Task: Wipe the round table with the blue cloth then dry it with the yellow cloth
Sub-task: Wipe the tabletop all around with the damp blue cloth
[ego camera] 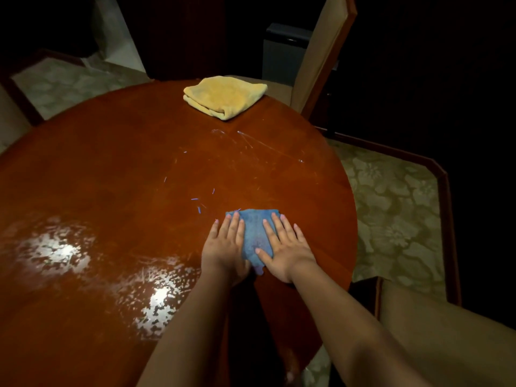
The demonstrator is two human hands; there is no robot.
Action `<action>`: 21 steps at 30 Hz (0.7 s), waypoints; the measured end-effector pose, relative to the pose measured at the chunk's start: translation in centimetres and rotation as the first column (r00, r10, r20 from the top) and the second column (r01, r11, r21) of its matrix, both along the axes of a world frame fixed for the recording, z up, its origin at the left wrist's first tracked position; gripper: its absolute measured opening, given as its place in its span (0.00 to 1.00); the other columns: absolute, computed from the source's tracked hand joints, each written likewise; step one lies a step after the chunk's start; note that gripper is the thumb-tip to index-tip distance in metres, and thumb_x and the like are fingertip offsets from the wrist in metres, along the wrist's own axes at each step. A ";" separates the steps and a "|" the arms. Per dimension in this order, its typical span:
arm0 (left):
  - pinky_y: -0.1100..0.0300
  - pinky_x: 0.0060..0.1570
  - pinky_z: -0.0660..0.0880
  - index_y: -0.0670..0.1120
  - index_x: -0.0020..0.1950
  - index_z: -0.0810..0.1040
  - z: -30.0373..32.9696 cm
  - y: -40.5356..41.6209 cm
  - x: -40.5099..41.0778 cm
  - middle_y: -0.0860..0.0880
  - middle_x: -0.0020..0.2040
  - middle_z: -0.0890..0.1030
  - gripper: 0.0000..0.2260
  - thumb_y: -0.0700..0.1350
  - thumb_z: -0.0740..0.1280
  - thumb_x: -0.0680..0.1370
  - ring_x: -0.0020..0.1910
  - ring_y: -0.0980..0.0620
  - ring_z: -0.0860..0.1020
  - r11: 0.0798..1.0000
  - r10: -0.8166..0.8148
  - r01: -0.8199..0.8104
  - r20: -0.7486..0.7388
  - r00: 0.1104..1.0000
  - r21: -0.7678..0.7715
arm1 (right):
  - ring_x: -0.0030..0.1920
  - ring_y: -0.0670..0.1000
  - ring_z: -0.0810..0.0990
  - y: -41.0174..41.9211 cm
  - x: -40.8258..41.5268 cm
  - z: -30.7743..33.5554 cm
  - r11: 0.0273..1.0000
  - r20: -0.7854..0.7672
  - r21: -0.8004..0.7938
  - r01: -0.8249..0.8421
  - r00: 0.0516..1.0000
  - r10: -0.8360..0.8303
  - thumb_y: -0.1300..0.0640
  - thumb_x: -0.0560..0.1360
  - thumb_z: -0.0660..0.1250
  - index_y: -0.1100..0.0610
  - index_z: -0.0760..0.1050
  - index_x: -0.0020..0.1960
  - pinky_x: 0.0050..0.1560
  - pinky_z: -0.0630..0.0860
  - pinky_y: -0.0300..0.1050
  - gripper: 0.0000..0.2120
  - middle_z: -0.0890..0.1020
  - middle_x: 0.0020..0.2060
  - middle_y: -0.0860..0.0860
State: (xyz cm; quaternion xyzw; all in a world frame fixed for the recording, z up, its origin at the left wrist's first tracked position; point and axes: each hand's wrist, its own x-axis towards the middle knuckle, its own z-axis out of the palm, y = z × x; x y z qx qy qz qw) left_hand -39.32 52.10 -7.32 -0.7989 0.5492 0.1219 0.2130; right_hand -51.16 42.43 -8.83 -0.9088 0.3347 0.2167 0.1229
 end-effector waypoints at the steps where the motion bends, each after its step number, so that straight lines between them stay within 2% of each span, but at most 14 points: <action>1: 0.46 0.74 0.40 0.39 0.77 0.36 0.2 -0.1 0.0 0.41 0.77 0.36 0.38 0.61 0.49 0.79 0.76 0.44 0.37 1.000 -0.001 0.001 0.003 1.000 0.015 | 0.74 0.49 0.30 0.0 0.0 0.1 1.000 -0.007 0.002 -0.001 1.000 0.001 0.37 0.80 0.42 0.50 0.31 0.76 0.73 0.33 0.50 0.33 0.31 0.74 0.49; 6: 0.47 0.74 0.39 0.39 0.76 0.35 0.7 1.5 -0.7 0.41 0.76 0.35 0.38 0.62 0.47 0.79 0.76 0.44 0.36 0.999 -0.002 0.001 0.014 1.000 0.049 | 0.74 0.49 0.30 1.8 -0.3 0.5 1.000 -0.053 -0.006 0.016 0.998 -0.017 0.37 0.80 0.41 0.51 0.30 0.75 0.73 0.34 0.52 0.33 0.31 0.74 0.49; 16: 0.47 0.74 0.38 0.40 0.76 0.34 0.9 11.6 -2.3 0.42 0.76 0.34 0.37 0.62 0.46 0.79 0.76 0.45 0.36 0.998 0.009 -0.013 0.062 0.998 0.068 | 0.73 0.50 0.29 11.7 -1.5 1.0 1.000 -0.050 0.024 -0.015 0.999 0.016 0.38 0.80 0.41 0.51 0.31 0.76 0.71 0.32 0.55 0.33 0.30 0.74 0.49; 21: 0.46 0.74 0.38 0.40 0.76 0.34 1.1 12.9 -2.3 0.42 0.76 0.34 0.38 0.62 0.47 0.79 0.76 0.45 0.35 0.997 0.029 -0.032 0.038 0.999 0.069 | 0.73 0.50 0.28 12.7 -1.3 1.0 0.999 -0.068 0.031 -0.034 0.997 0.036 0.38 0.80 0.41 0.51 0.30 0.76 0.71 0.32 0.55 0.33 0.30 0.74 0.49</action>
